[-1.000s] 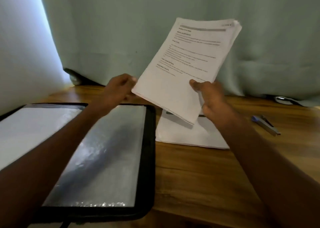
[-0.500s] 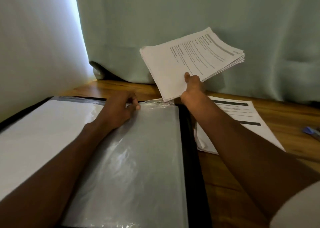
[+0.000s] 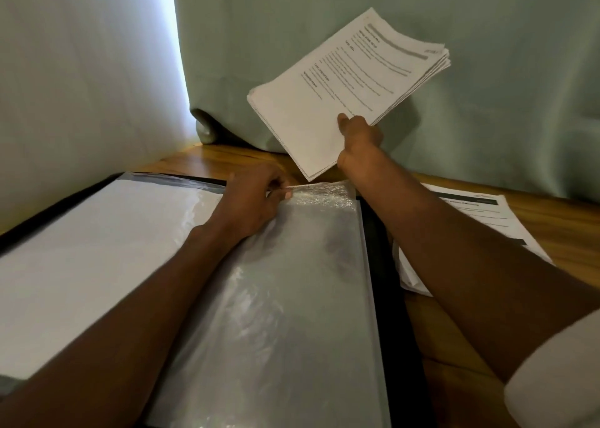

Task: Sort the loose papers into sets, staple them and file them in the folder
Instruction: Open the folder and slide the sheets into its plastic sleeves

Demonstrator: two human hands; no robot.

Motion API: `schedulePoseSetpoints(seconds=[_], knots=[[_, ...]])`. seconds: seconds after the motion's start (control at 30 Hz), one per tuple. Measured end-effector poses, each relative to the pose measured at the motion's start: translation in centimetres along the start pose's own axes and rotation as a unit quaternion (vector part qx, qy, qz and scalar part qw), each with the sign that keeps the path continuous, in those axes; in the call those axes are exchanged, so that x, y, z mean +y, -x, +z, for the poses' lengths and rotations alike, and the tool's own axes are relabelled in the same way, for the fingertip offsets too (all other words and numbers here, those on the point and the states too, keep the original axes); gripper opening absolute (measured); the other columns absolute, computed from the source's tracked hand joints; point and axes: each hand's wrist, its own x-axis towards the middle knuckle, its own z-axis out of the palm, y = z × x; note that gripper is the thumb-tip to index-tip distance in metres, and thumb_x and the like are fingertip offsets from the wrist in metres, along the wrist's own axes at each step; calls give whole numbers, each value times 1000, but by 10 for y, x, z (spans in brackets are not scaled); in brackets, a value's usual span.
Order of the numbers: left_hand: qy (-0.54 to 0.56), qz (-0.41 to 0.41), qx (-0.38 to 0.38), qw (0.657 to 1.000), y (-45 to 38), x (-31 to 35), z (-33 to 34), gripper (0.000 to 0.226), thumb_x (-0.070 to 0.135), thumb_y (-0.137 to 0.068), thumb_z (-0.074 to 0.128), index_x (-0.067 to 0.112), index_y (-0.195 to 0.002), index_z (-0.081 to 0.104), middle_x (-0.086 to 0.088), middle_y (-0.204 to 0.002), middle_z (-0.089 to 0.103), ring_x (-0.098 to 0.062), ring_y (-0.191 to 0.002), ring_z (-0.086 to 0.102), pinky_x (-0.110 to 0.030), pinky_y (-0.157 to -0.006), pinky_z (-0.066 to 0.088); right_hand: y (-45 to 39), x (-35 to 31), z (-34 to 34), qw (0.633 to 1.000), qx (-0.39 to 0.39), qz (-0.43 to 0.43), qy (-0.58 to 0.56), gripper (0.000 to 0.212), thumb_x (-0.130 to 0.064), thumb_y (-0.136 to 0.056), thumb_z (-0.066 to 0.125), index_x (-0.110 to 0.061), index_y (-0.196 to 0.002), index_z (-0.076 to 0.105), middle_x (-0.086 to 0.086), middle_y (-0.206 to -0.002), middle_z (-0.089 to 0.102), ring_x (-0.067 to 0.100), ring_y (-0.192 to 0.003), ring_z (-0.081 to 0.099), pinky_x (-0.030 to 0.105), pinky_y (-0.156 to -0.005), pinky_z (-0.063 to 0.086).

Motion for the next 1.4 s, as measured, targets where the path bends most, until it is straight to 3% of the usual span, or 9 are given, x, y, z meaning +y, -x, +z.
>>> schedulePoseSetpoints(seconds=[0.2,0.47,0.57,0.87,0.97,1.03,1.17,1.33,1.4], knots=[[-18,12,-6,1000,0,3,-2,8,23,-92,72,28,-89,67,11,-88,68,-15,-89,63,-57,-86,50,3,15,-6,1000,9,-27,-10,34,7,-97,56,-1,-130,60,7,-103,72,20,-91,68,43,-88,59],[-100,4,-41,994,0,3,2,17,36,-101,61,32,-106,77,8,-106,65,-16,-107,53,-54,-98,39,3,12,-1,1000,2,-14,-18,29,6,-94,63,-2,-122,61,16,-123,69,23,-94,65,50,-93,57],[-83,-1,-52,995,2,6,2,28,42,-97,54,27,-103,77,7,-102,70,-18,-103,60,-57,-99,40,2,13,3,1000,-1,-9,-26,13,5,-96,59,-7,-102,62,15,-121,71,22,-94,66,48,-92,58],[-2,-9,-15,1000,1,4,0,11,29,-96,68,24,-98,78,9,-95,76,-16,-96,68,-59,-96,47,-5,16,-16,998,-1,-26,49,37,8,-95,62,-1,-131,58,14,-128,65,21,-90,66,43,-91,57],[-4,-25,-7,1000,2,3,0,12,30,-98,68,23,-100,78,8,-97,76,-17,-99,68,-59,-99,46,-9,11,-25,994,-20,-19,106,38,6,-94,65,-2,-131,56,7,-113,65,13,-69,57,34,-64,57],[-3,-26,2,1000,3,3,0,11,29,-98,68,22,-99,77,8,-98,76,-18,-98,68,-59,-101,45,-13,8,-32,990,-47,-19,134,41,6,-92,68,0,-130,57,5,-106,65,17,-75,61,31,-57,55],[-30,-33,13,999,2,1,3,9,34,-99,65,34,-93,71,13,-98,75,-13,-99,66,-44,-104,32,-22,11,-46,980,-123,-4,156,50,3,-89,74,-1,-137,58,13,-128,67,29,-110,67,42,-87,59],[-129,-87,-32,987,5,-21,-18,24,18,-95,59,42,-100,62,20,-95,67,-6,-99,56,-38,-86,15,-31,15,-51,966,-196,21,169,46,2,-89,74,-2,-133,62,14,-130,68,24,-97,71,35,-71,62],[-138,-109,-78,981,2,-29,-36,45,2,-87,58,43,-106,61,20,-92,66,-8,-100,58,-41,-93,19,-38,17,-51,959,-222,46,170,47,3,-91,71,-3,-136,61,16,-134,66,27,-106,70,42,-86,61]])
